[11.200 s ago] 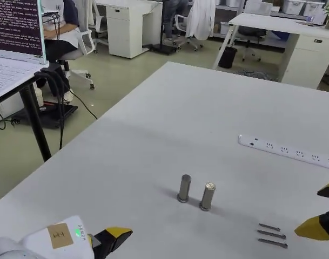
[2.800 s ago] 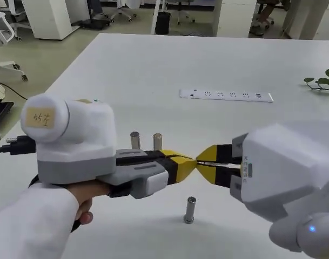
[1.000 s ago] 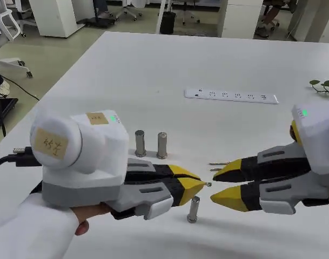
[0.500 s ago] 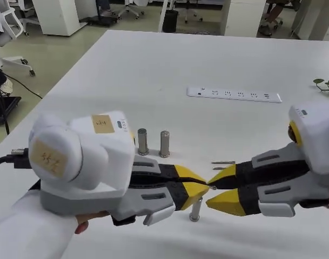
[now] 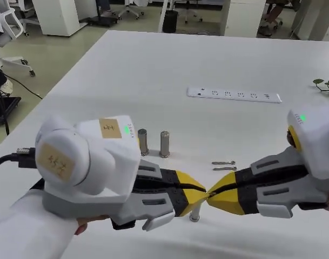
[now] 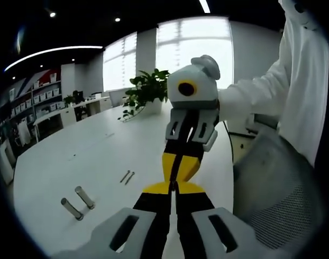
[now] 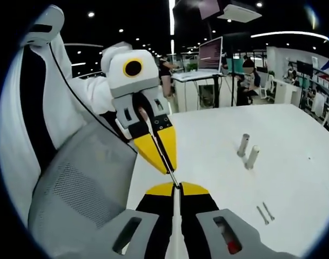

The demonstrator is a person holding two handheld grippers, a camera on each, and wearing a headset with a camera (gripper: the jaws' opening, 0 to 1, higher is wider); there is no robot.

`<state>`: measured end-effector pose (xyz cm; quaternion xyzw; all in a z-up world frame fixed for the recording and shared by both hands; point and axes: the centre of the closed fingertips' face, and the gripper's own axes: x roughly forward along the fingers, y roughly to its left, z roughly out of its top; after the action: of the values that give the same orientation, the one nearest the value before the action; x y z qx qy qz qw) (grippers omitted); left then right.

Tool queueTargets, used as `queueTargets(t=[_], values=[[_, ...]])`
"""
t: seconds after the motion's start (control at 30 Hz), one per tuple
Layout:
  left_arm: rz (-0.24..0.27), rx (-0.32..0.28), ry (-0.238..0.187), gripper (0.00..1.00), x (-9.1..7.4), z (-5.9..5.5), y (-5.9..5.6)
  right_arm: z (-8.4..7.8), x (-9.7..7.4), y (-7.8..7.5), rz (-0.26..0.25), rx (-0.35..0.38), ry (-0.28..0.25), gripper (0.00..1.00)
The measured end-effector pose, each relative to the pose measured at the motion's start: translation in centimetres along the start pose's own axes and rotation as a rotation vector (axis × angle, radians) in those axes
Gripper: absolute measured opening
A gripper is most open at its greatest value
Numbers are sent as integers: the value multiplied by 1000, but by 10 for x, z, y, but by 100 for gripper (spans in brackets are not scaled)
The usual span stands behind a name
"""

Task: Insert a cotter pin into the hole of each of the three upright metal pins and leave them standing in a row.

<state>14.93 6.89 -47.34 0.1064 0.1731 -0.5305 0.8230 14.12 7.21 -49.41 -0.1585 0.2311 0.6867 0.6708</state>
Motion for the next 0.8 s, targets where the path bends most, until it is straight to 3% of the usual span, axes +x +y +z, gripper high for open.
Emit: queueTargets(t=[0.47, 0.53, 0.8], values=[[-29, -4, 30, 0, 2, -13, -9, -6, -4, 8, 25, 4, 38, 0], [-31, -35, 39, 0, 3, -15, -10, -7, -4, 8, 25, -1, 47, 0], [-3, -39, 23, 1, 2, -13, -3, -5, -3, 7, 7, 19, 33, 0]])
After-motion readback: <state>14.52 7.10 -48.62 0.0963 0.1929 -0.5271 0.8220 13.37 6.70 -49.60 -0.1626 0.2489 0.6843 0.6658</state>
